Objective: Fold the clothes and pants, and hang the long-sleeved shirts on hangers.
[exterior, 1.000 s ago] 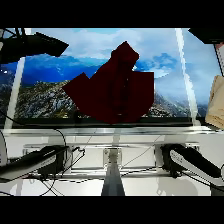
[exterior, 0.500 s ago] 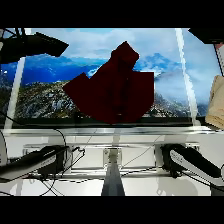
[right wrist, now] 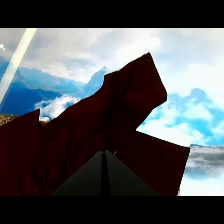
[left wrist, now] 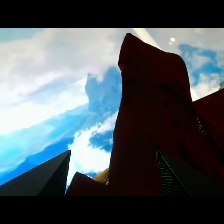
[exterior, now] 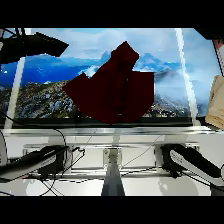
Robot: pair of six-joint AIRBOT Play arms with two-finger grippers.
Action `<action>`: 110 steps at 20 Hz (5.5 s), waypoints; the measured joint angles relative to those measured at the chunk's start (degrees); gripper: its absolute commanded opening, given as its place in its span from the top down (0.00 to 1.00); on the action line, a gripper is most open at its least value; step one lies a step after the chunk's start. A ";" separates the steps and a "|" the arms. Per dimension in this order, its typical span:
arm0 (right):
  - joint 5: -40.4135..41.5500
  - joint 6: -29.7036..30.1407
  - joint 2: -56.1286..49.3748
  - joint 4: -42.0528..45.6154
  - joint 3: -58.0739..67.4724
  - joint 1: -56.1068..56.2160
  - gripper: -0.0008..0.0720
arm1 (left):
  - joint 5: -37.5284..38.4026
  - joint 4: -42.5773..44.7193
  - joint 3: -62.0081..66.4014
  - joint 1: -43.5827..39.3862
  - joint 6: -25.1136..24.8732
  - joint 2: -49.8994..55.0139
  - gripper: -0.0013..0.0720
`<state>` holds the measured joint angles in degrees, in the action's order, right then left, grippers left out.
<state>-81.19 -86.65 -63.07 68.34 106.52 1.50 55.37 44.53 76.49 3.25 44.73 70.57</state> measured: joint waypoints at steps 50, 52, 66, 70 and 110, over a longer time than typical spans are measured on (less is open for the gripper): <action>-1.60 -9.18 19.80 15.93 -59.19 3.87 0.98 | -2.40 0.02 0.00 -0.50 2.51 6.16 0.17; -7.48 -9.60 28.26 23.89 -57.55 1.79 0.98 | -1.51 0.02 0.00 -1.88 6.54 7.98 0.18; -6.01 -10.19 45.62 43.19 -55.87 -2.19 0.97 | -15.91 -11.93 0.09 -24.24 15.19 31.10 0.18; -2.12 -10.19 45.75 43.25 -55.87 -2.19 0.97 | -22.93 -14.36 2.45 -26.08 16.94 36.50 0.18; 37.55 -10.23 45.72 29.97 -54.58 -2.21 0.98 | -15.69 33.79 17.84 -11.47 24.83 -18.67 0.97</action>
<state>-43.64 -96.88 -17.34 98.30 51.94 -0.71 39.68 78.32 94.32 -8.23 69.56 51.90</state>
